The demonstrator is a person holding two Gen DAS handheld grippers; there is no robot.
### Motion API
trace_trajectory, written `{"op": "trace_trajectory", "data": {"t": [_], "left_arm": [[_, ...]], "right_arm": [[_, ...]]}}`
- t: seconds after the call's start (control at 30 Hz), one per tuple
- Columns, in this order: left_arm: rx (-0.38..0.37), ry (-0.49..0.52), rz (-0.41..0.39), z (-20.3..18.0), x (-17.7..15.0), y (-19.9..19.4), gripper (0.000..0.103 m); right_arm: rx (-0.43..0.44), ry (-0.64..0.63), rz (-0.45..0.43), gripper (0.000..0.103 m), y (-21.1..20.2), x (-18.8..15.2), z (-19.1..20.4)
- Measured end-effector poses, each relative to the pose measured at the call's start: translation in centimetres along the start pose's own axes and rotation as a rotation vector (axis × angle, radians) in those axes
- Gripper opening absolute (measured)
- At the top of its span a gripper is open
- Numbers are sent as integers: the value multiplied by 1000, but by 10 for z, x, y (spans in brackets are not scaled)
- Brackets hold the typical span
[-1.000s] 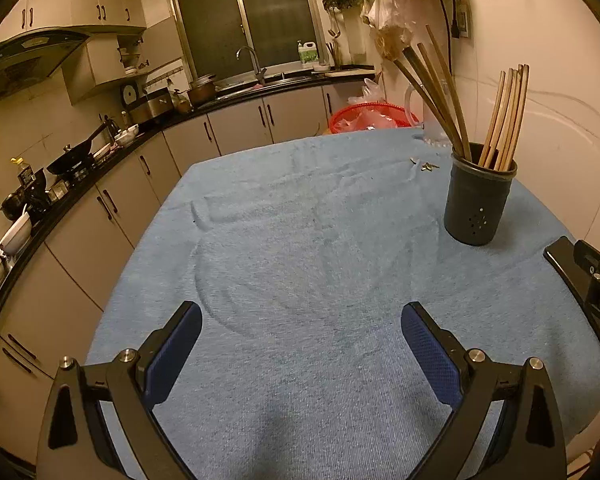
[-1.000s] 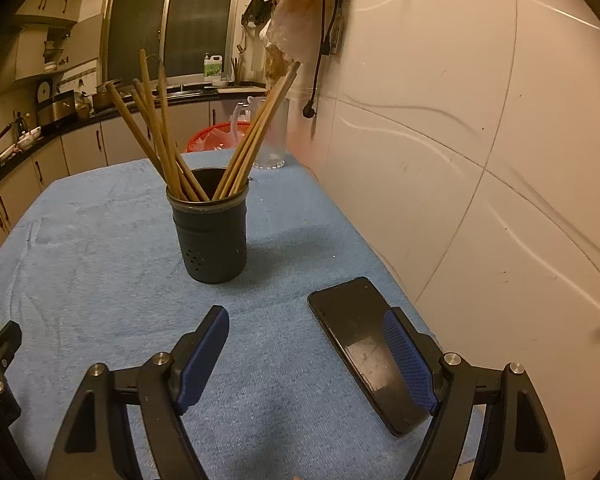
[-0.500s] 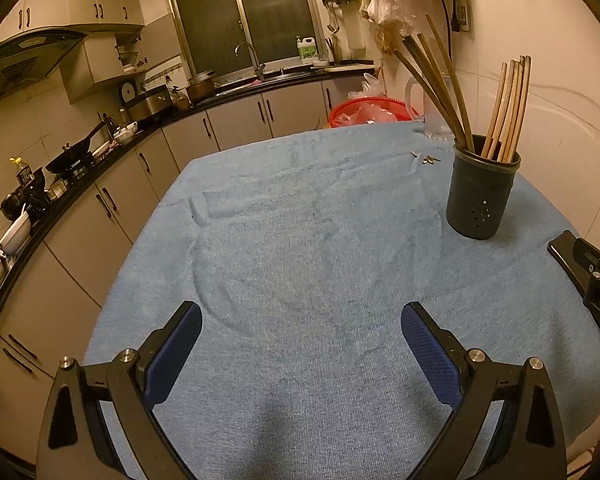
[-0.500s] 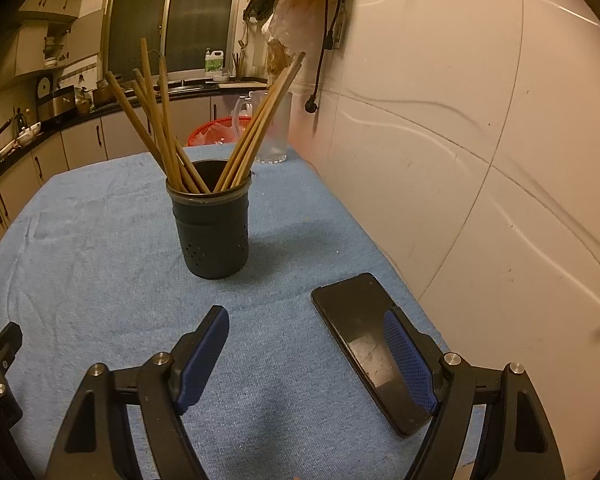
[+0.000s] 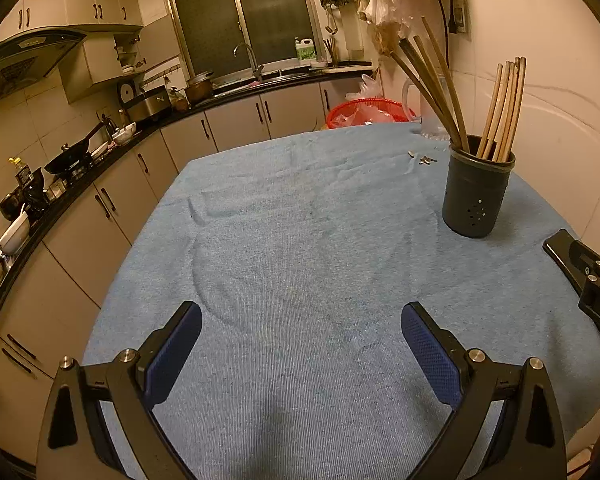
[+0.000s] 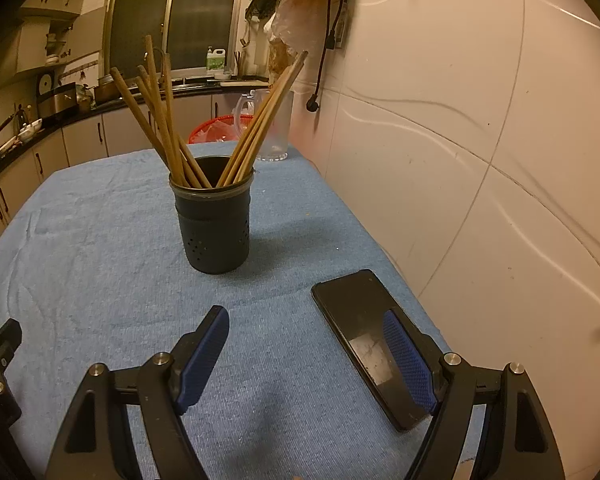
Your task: Organize utensils
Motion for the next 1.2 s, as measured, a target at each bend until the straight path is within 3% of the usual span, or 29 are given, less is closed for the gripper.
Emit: {"op": "trace_trajectory", "data": {"t": [0.67,1.2], "left_arm": [[3,-20,-42,8,-3,-21,100],[2,-39,-13,14,-1,-3,100]], "right_arm": [[8,-9,-33,82,-21,-1,-2],[3,-34,-12,82,-7,1,10]]}}
Point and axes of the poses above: each gripper's, at about its wrist camera, not at the fingertips, and y roughly the way its jaws point, z to its left, x to its top, the point moved 1 cm from there along y, roughly the way its jaws point, and after that the axes turned 9 degrees about y, right-handed, at the moved point
